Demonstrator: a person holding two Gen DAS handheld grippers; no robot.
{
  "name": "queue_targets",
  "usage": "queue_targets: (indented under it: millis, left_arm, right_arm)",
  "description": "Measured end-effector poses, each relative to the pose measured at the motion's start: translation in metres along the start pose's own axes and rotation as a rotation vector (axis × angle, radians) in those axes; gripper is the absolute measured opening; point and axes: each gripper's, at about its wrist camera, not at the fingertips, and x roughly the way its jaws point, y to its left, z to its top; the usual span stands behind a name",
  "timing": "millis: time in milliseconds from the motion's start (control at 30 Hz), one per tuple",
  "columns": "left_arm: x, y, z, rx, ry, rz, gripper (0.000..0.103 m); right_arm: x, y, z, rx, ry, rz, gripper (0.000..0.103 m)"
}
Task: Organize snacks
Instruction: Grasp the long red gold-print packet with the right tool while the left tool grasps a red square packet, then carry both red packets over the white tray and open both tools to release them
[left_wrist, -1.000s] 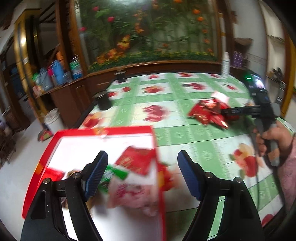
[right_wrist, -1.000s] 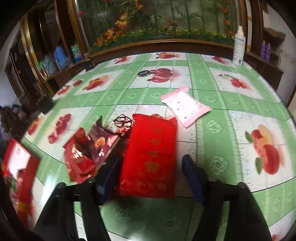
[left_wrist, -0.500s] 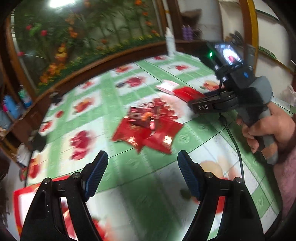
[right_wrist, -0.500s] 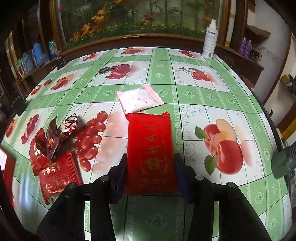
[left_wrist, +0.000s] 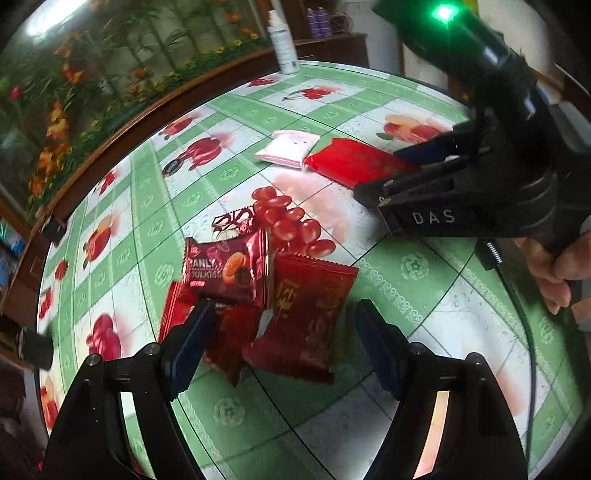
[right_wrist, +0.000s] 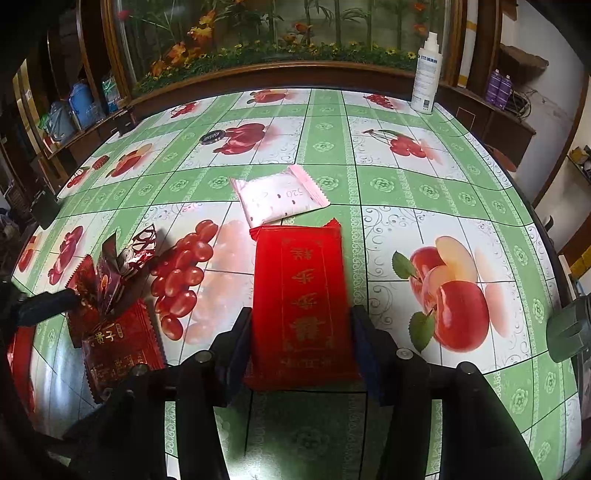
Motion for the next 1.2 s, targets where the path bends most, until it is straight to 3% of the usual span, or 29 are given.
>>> queue_targets:
  millis: [100, 200, 333, 400, 467, 767, 900, 1033, 1200]
  left_arm:
    - [0.006, -0.003, 0.004, 0.032, 0.013, -0.033, 0.077]
    - [0.012, 0.001, 0.009, 0.0, 0.033, -0.094, 0.077]
    - [0.013, 0.011, 0.001, -0.12, 0.033, -0.197, 0.058]
    - [0.01, 0.01, -0.004, -0.136, 0.012, -0.188, 0.05]
    - [0.005, 0.009, -0.008, -0.146, -0.005, -0.182, 0.033]
    - [-0.016, -0.006, -0.032, -0.24, -0.036, -0.162, 0.032]
    - [-0.031, -0.013, -0.049, -0.275, -0.052, -0.146, 0.032]
    - [-0.056, -0.018, -0.068, -0.327, -0.088, -0.146, 0.032]
    - [-0.081, -0.013, -0.09, -0.407, -0.11, -0.135, 0.032]
  right_arm:
    - [0.0, 0.002, 0.0, -0.001, 0.001, -0.005, 0.057]
    - [0.001, 0.002, 0.0, 0.0, 0.003, -0.006, 0.057]
    - [0.001, 0.001, 0.0, 0.006, 0.005, -0.002, 0.057]
    - [0.0, 0.002, 0.0, 0.002, 0.005, -0.007, 0.057]
    - [0.0, 0.003, 0.0, -0.004, 0.004, -0.016, 0.057]
    - [-0.001, 0.001, 0.0, 0.011, 0.003, -0.011, 0.049]
    - [-0.004, -0.006, 0.001, 0.06, 0.011, 0.065, 0.048]
    - [-0.004, -0.018, 0.003, 0.167, 0.043, 0.291, 0.048]
    - [-0.002, -0.02, 0.003, 0.235, 0.069, 0.472, 0.047]
